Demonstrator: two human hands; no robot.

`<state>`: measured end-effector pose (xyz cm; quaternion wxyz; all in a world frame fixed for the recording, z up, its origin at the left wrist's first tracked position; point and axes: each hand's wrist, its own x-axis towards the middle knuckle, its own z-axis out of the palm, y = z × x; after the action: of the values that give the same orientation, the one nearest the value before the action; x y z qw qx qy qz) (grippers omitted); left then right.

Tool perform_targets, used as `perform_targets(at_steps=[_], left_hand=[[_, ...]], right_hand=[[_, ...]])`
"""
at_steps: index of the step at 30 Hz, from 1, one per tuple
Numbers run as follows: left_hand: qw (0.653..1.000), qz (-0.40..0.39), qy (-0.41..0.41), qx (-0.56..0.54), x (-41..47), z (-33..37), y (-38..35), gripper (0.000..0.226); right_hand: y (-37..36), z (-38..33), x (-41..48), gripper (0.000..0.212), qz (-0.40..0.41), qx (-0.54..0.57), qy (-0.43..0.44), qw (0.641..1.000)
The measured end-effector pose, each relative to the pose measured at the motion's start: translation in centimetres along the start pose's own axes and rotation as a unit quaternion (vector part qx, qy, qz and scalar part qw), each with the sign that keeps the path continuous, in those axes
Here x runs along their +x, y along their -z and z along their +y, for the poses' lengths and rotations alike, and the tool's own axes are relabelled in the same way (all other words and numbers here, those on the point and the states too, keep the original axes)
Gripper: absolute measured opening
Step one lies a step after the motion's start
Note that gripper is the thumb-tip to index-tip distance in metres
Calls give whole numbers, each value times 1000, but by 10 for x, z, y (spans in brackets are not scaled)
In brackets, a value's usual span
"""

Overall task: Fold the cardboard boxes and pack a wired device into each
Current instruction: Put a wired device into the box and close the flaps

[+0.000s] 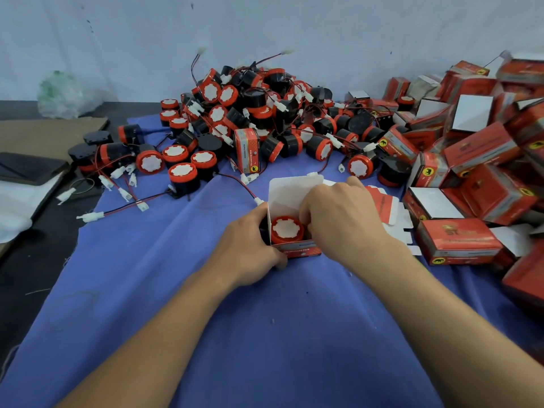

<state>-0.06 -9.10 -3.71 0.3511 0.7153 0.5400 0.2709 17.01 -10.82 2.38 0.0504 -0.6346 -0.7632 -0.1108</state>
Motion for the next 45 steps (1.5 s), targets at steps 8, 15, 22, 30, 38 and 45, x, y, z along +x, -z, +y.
perform_targets(at_steps=[8, 15, 22, 30, 38, 45], left_hand=[[1000, 0, -12, -1, 1, 0, 1, 68], [1000, -9, -1, 0, -3, 5, 2, 68], [1000, -15, 5, 6, -3, 3, 0, 68], [962, -49, -6, -269, -4, 6, 10, 58], [985, 50, 11, -166, 6, 6, -11, 26], [980, 61, 7, -189, 2, 9, -10, 32]], right_hand=[[-7, -10, -13, 33, 38, -16, -33, 999], [-13, 2, -18, 27, -15, 40, 5, 999], [-42, 5, -23, 20, 110, 418, -180, 884], [-47, -3, -16, 43, 103, 499, -279, 814], [-53, 1, -15, 28, 77, 496, -191, 843], [-46, 12, -26, 23, 5, 507, -91, 857]])
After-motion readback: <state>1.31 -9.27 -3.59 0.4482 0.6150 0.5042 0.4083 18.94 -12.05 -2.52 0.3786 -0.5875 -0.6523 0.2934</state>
